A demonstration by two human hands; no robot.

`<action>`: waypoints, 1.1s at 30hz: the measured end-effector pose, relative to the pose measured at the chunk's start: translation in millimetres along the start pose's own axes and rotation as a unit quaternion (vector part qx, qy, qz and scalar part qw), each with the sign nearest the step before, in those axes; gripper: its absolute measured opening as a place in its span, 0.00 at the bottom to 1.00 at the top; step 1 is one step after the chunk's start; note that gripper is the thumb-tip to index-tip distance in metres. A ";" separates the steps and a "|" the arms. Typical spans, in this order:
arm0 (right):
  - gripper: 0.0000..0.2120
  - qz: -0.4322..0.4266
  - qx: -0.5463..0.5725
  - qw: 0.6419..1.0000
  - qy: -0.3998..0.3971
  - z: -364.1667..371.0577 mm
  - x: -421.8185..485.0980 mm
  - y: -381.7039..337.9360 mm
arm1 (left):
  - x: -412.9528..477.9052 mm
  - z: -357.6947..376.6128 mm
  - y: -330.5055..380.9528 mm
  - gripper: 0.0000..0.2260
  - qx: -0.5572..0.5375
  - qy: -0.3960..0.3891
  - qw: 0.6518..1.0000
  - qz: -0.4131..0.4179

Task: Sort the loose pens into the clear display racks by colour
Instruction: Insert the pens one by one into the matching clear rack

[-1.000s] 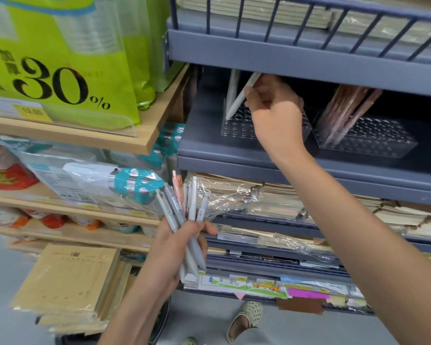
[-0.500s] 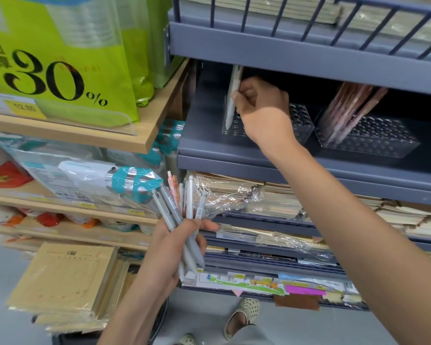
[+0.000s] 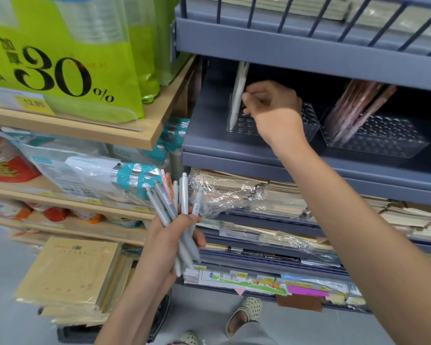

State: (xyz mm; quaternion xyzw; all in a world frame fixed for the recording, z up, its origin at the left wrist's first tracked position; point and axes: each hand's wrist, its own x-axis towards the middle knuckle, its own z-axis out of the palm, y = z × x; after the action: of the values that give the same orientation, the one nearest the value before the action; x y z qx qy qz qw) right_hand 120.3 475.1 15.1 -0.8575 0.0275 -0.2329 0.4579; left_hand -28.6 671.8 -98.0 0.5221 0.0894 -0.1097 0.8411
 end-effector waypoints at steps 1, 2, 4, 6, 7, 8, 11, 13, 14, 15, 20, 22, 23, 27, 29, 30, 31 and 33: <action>0.04 0.004 0.019 1.000 0.003 -2.9 -3.8 0.5 | 0.0 0.6 0.0 0.15 -0.003 0.003 1.000 0.001; 0.05 0.007 0.040 0.999 0.005 -6.2 -8.5 0.4 | 0.1 1.6 -0.2 0.15 -0.004 0.008 1.000 0.003; 0.09 0.018 0.092 0.996 -0.006 -13.9 -21.8 -1.0 | -0.5 4.3 -0.5 0.13 -0.005 0.010 1.000 0.007; 0.10 0.040 0.117 0.991 -0.055 -21.7 -39.7 -2.6 | -1.8 9.0 0.0 0.11 -0.009 0.000 1.000 0.005; 0.08 0.048 0.119 0.987 -0.096 -25.6 -50.3 -2.3 | -2.7 12.4 0.7 0.11 -0.013 -0.005 1.000 0.002; 0.06 0.051 0.119 0.981 -0.145 -29.3 -61.1 -1.0 | -3.1 16.2 1.2 0.12 -0.017 -0.009 1.000 0.001; 0.02 0.051 0.095 0.945 -0.308 -38.0 -88.1 6.0 | -2.7 27.6 0.8 0.08 -0.017 -0.023 1.000 0.009; 0.05 0.050 0.088 0.922 -0.375 -39.4 -98.8 12.3 | -1.6 33.0 -2.0 0.05 -0.008 -0.031 0.999 0.017; 0.06 0.054 0.092 0.916 -0.387 -39.6 -102.2 15.1 | -0.8 35.4 -3.6 0.03 -0.002 -0.034 0.999 0.020; 0.06 0.059 0.098 0.914 -0.390 -40.2 -104.6 17.5 | -0.3 37.5 -5.2 0.03 0.001 -0.037 0.999 0.022; 0.06 0.093 0.157 0.943 -0.280 -53.0 -103.6 24.2 | 3.4 46.9 -12.9 0.06 0.026 -0.094 0.995 0.030; 0.06 0.101 0.199 0.956 -0.191 -61.8 -99.4 26.9 | 4.3 50.6 -15.2 0.12 0.044 -0.111 0.992 0.026; 0.06 0.105 0.217 0.957 -0.160 -64.9 -98.5 28.2 | 4.5 52.5 -15.5 0.13 0.048 -0.109 0.993 0.022; 0.06 0.129 0.234 0.947 -0.180 -65.7 -108.0 33.0 | 5.7 61.0 -16.4 0.08 0.041 -0.108 0.993 0.025; 0.06 0.136 0.197 0.943 -0.230 -64.2 -112.6 34.7 | 7.0 62.4 -16.4 0.05 0.044 -0.106 0.993 0.034; 0.06 0.138 0.186 0.942 -0.244 -64.0 -112.7 35.4 | 7.5 62.9 -15.9 0.02 0.045 -0.106 0.993 0.036; 0.06 0.138 0.182 0.941 -0.250 -64.6 -111.4 35.1 | 8.3 62.2 -15.9 0.02 0.045 -0.106 0.993 0.040; 0.05 0.126 0.185 0.943 -0.247 -67.1 -105.6 32.0 | 8.6 61.1 -14.7 0.03 0.042 -0.103 0.993 0.039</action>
State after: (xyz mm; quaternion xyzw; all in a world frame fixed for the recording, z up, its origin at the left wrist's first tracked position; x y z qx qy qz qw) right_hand 3.1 432.3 -18.2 -0.7777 -0.0220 0.0451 0.6266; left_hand -22.2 609.9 -86.0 0.5460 -0.0231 -0.1340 0.8267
